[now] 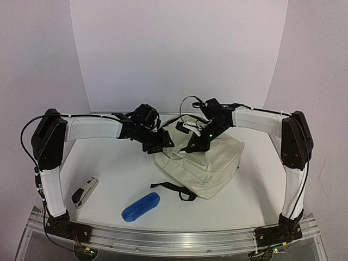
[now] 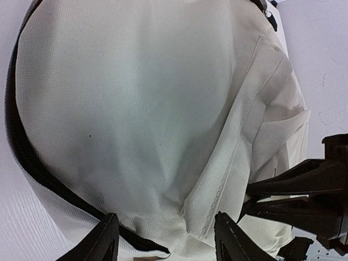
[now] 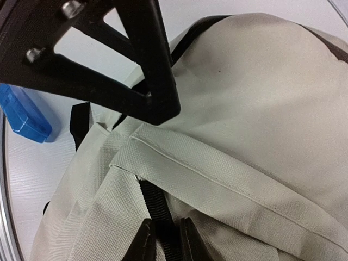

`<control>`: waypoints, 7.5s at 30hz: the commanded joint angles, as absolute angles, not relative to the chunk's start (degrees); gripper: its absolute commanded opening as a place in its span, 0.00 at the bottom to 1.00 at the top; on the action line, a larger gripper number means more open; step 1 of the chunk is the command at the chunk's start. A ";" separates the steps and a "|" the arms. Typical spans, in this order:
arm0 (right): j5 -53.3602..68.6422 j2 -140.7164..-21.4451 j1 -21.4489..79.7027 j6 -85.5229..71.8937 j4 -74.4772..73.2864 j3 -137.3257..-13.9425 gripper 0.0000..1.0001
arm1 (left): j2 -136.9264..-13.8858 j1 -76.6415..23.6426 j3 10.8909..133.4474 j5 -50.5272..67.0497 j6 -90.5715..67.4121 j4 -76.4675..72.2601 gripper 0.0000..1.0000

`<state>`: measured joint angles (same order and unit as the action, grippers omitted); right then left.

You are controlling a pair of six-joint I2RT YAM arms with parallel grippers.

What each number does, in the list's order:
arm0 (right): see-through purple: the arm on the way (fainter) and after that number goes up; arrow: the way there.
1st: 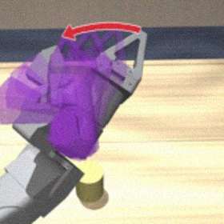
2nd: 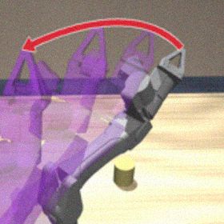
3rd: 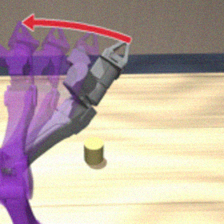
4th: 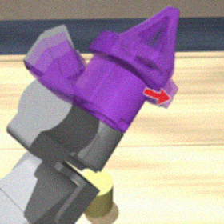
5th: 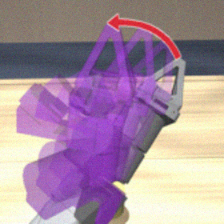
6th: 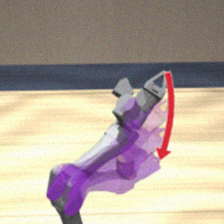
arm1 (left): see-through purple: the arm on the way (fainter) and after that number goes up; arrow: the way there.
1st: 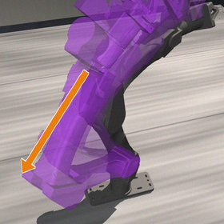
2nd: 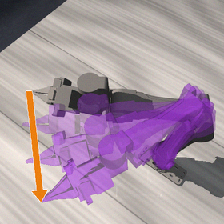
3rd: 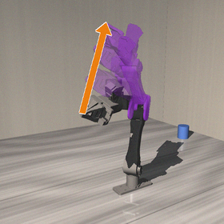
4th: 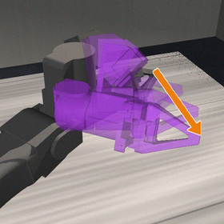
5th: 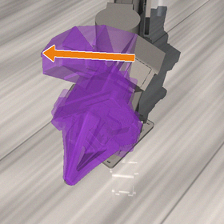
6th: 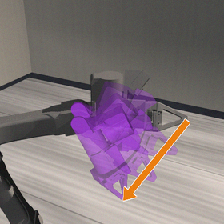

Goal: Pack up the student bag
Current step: Unzip the student bag at the center of the board, then adjust the student bag at the center of the board, then pick up the stationery from the center of the board.

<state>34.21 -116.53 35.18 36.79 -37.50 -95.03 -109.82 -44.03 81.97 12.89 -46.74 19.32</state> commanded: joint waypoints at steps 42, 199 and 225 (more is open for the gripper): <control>23.14 -141.92 13.67 26.87 -43.01 -139.95 0.00 | -109.43 -48.99 77.85 22.31 -37.82 10.92 0.00; 22.80 -110.30 24.07 4.90 -47.00 -103.46 0.00 | -81.62 -28.36 55.14 -10.99 -53.99 76.01 0.80; 23.17 -113.08 24.02 6.01 -48.25 -107.25 0.00 | -100.40 -22.86 57.35 1.28 -39.18 46.96 0.44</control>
<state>22.70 -113.67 24.40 5.22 -46.76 -104.43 -96.65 -22.95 53.50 -3.37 -41.08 54.42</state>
